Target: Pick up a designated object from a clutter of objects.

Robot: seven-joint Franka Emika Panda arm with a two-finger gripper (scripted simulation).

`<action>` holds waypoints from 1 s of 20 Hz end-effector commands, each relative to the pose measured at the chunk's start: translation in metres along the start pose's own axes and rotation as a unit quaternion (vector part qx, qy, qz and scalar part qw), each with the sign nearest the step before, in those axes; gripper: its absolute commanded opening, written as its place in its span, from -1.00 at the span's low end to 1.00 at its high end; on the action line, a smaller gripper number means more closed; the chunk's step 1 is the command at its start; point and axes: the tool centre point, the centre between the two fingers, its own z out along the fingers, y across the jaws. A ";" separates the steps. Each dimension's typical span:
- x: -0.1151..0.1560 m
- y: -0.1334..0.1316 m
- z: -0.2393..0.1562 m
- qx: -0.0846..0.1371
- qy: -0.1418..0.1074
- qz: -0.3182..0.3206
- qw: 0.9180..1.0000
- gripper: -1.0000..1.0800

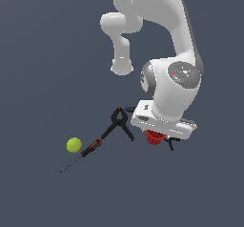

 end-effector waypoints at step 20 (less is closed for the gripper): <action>-0.002 0.119 -0.215 0.001 0.001 0.000 1.000 -1.00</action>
